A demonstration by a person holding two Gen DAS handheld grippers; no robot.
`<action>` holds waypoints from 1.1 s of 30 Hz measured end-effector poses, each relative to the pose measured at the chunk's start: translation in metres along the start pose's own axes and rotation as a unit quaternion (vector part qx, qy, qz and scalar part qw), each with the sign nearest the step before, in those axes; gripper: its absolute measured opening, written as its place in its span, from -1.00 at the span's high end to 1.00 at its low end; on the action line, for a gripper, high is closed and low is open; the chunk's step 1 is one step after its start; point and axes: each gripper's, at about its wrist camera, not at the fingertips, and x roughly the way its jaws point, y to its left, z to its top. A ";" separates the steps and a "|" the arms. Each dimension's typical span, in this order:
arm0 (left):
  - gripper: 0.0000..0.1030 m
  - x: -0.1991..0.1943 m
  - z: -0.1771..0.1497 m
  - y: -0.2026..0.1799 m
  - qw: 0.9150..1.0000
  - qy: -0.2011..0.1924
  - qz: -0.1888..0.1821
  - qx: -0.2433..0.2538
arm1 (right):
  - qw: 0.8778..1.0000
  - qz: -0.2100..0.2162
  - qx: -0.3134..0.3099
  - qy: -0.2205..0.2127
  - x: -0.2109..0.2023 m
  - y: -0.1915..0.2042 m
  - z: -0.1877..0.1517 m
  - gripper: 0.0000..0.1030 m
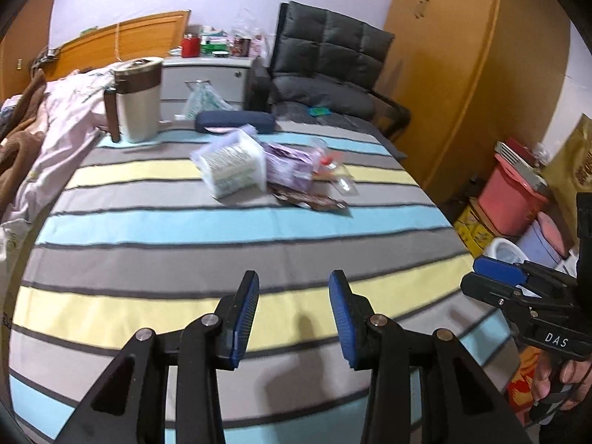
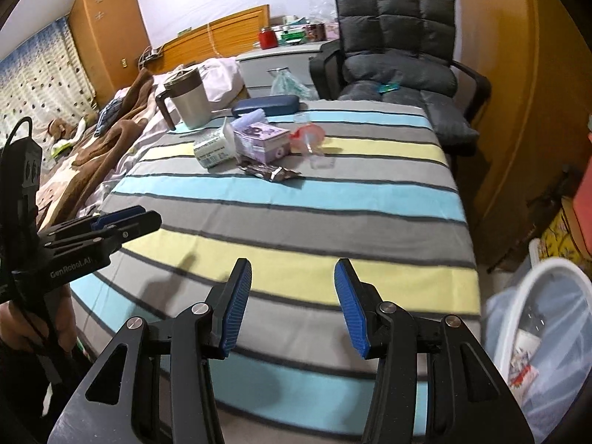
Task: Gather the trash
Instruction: 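Move both open tools back over the remaining trash on the table, then grasp the white printed tub with the left tool while the right tool grasps the red-lidded clear cup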
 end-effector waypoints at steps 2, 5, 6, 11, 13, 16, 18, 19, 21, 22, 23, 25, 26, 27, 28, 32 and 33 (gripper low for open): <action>0.20 0.003 0.005 0.008 1.000 0.000 0.011 -0.003 | 1.000 0.004 -0.005 0.008 0.007 0.002 0.005 0.04; 0.20 0.008 0.012 0.021 1.000 0.005 0.020 -0.006 | 1.000 0.004 -0.017 0.015 0.015 0.006 0.011 0.04; 0.20 0.010 0.015 0.024 1.000 0.005 0.023 -0.004 | 1.000 0.004 -0.019 0.016 0.016 0.006 0.013 0.04; 0.20 0.021 0.030 0.037 0.999 0.009 0.033 0.008 | 0.999 0.006 -0.027 0.016 0.025 0.006 0.029 0.04; 0.20 0.025 0.035 0.040 0.999 0.009 0.034 0.012 | 0.999 0.004 -0.032 0.015 0.030 0.006 0.036 0.04; 0.19 0.036 0.046 0.046 0.999 0.014 0.035 0.020 | 0.999 0.003 -0.037 0.015 0.040 0.005 0.047 0.04; 0.17 0.042 0.054 0.048 0.999 0.014 0.035 0.028 | 0.999 0.004 -0.038 0.015 0.047 0.002 0.053 0.04; 0.10 0.046 0.058 0.049 0.999 0.015 0.035 0.032 | 0.999 0.003 -0.038 0.015 0.050 0.000 0.056 0.04; -0.01 0.054 0.067 0.051 0.999 0.013 0.032 0.042 | 0.999 0.002 -0.034 0.019 0.057 -0.005 0.061 0.04; -0.03 0.058 0.071 0.052 0.998 0.012 0.031 0.046 | 0.999 0.003 -0.030 0.022 0.062 -0.007 0.064 0.04; -0.04 0.062 0.075 0.054 0.998 0.011 0.030 0.049 | 0.999 0.003 -0.030 0.024 0.065 -0.010 0.067 0.04; -0.12 0.069 0.083 0.055 0.998 0.010 0.024 0.057 | 0.999 -0.002 -0.028 0.028 0.071 -0.014 0.071 0.04; -0.13 0.074 0.087 0.055 0.998 0.011 0.021 0.064 | 0.999 -0.001 -0.028 0.029 0.074 -0.016 0.073 0.04; -0.15 0.078 0.090 0.055 0.997 0.012 0.019 0.070 | 0.999 -0.001 -0.028 0.030 0.077 -0.017 0.075 0.04; -0.16 0.083 0.092 0.055 0.997 0.014 0.017 0.076 | 0.999 -0.002 -0.028 0.031 0.080 -0.018 0.077 0.04; -0.24 0.096 0.100 0.057 0.995 0.023 0.002 0.095 | 0.999 -0.003 -0.028 0.038 0.093 -0.025 0.084 0.04; -0.26 0.098 0.100 0.058 0.995 0.024 -0.002 0.098 | 0.999 -0.002 -0.029 0.041 0.097 -0.026 0.086 0.04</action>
